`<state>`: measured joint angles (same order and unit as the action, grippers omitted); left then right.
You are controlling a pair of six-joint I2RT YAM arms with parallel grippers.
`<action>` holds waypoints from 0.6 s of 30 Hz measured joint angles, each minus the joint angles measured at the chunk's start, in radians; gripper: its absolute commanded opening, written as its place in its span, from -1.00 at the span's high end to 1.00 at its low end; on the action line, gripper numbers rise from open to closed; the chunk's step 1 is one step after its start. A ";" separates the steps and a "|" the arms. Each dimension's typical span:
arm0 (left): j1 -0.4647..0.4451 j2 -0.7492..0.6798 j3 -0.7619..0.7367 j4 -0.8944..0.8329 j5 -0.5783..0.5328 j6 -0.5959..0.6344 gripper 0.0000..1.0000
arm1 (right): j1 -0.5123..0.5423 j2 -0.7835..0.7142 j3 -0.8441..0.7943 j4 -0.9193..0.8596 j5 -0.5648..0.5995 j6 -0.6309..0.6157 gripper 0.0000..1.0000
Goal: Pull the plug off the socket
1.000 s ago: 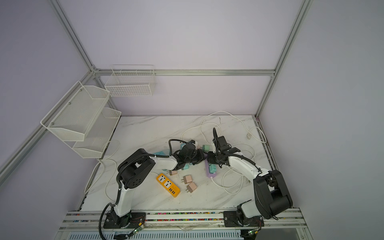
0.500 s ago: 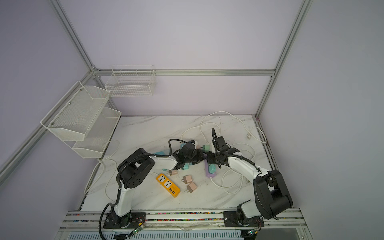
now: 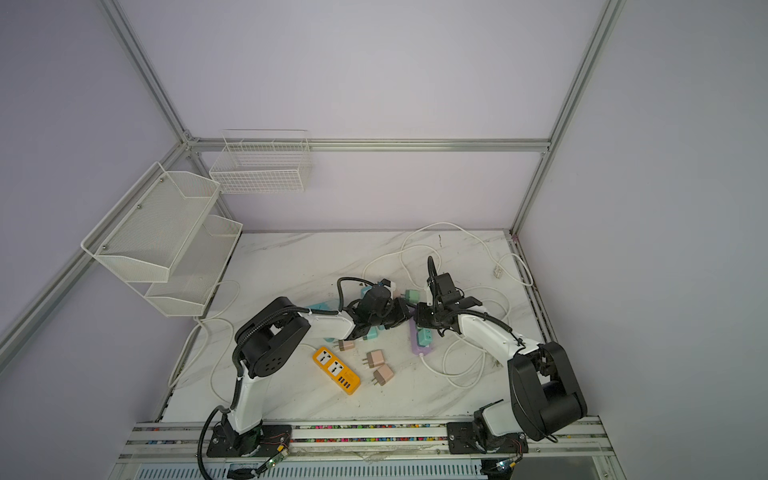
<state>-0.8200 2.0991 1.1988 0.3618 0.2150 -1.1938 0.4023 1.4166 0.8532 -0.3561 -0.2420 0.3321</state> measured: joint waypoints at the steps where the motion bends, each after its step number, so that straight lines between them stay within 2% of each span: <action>1: 0.000 0.000 0.000 0.001 0.001 0.000 1.00 | -0.009 -0.001 0.000 0.000 -0.005 -0.001 1.00; 5: -0.002 0.000 0.000 0.024 -0.002 0.001 1.00 | -0.075 -0.005 -0.004 0.005 -0.093 -0.006 1.00; 8: -0.005 0.000 0.000 0.021 -0.007 0.002 1.00 | -0.082 -0.005 -0.015 0.016 -0.133 -0.003 1.00; 13: -0.001 -0.001 0.000 -0.010 -0.003 0.009 1.00 | -0.008 -0.005 -0.019 0.024 -0.034 0.006 1.00; 18: 0.000 -0.001 0.000 -0.012 0.002 0.009 1.00 | 0.002 -0.005 -0.019 0.026 -0.008 0.006 1.00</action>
<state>-0.8196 2.0979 1.1988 0.3500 0.2169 -1.1847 0.4038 1.4120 0.8341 -0.3305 -0.2504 0.3386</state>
